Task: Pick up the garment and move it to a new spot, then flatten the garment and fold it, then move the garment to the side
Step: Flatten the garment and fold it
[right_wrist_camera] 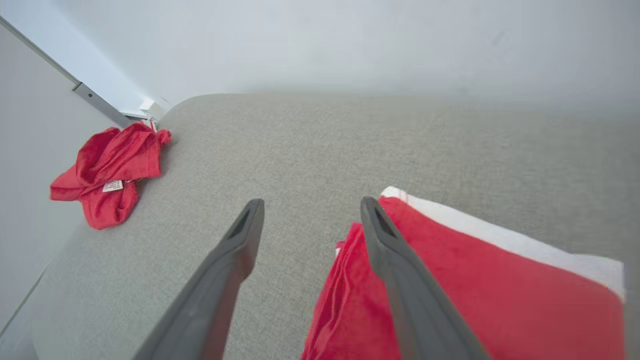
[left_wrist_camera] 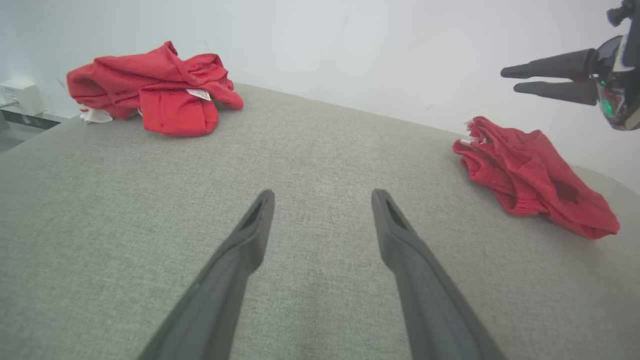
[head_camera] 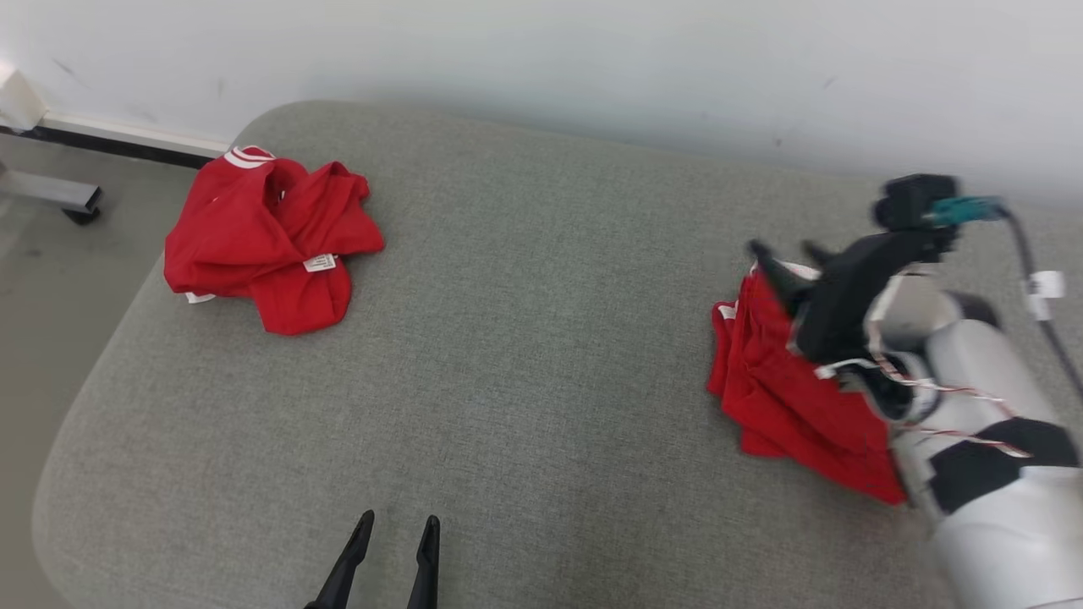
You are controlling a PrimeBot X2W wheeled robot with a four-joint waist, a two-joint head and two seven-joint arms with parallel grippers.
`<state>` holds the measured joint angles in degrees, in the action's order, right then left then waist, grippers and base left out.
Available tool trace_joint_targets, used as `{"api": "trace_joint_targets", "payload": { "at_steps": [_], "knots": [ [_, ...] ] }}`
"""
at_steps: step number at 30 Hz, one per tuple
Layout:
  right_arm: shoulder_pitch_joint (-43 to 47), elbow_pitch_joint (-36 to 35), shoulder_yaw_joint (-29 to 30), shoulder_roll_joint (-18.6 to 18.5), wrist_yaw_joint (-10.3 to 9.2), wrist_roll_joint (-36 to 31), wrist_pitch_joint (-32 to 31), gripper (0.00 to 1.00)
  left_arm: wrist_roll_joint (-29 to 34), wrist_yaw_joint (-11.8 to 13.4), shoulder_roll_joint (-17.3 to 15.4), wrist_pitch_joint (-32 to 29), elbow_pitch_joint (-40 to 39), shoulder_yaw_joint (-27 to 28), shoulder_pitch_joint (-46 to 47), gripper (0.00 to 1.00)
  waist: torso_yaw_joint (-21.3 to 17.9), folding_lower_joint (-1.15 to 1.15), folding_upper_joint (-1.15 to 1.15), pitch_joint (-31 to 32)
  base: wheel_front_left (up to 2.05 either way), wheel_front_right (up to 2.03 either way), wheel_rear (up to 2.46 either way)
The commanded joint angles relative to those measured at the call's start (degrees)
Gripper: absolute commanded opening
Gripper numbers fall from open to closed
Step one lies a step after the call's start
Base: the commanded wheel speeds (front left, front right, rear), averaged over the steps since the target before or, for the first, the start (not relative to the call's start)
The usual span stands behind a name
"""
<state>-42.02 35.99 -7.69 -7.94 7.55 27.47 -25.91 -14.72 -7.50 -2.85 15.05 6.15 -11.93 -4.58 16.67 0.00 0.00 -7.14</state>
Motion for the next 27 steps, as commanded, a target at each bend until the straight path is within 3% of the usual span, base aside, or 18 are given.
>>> {"api": "trace_joint_targets", "payload": {
  "at_steps": [1,7,8,10,16,27],
  "knots": [
    [0.7,0.1,0.9,-2.4,-0.13,-0.7,1.3,1.0,0.0,0.1,-0.1,0.2,-0.2,0.1,0.2,1.0,-0.6,0.0,0.0,0.7,0.0,0.0,0.0],
    [5.4,2.7,2.4,-8.4,-0.13,-5.8,6.6,1.0,0.3,0.1,-0.1,0.2,-0.3,-0.2,-0.1,1.0,-1.7,0.0,0.0,2.0,0.0,0.0,0.0],
    [6.5,3.1,2.8,-8.7,-0.13,-6.6,7.8,0.85,0.2,0.1,-0.1,0.2,-0.3,-0.3,-0.1,1.0,-1.8,0.0,0.0,2.0,0.0,0.0,0.0],
    [8.5,3.8,2.7,-8.9,-0.13,-8.3,10.1,0.0,0.0,0.1,-0.1,0.2,-0.3,-0.4,-0.2,1.0,-2.0,0.0,0.0,2.1,0.0,0.0,0.0],
    [12.3,4.8,-1.3,-5.9,-0.13,-9.8,16.6,0.0,-0.2,0.1,-0.1,0.2,0.1,-0.8,-0.4,1.0,-2.3,0.0,0.0,2.2,0.0,0.0,0.0],
    [12.9,8.2,-20.8,0.4,-0.13,-7.6,18.6,0.0,-0.3,0.1,-0.1,0.2,0.6,-0.9,-0.4,1.0,-3.6,0.0,0.0,2.8,0.0,0.0,0.0]
  ]
}}
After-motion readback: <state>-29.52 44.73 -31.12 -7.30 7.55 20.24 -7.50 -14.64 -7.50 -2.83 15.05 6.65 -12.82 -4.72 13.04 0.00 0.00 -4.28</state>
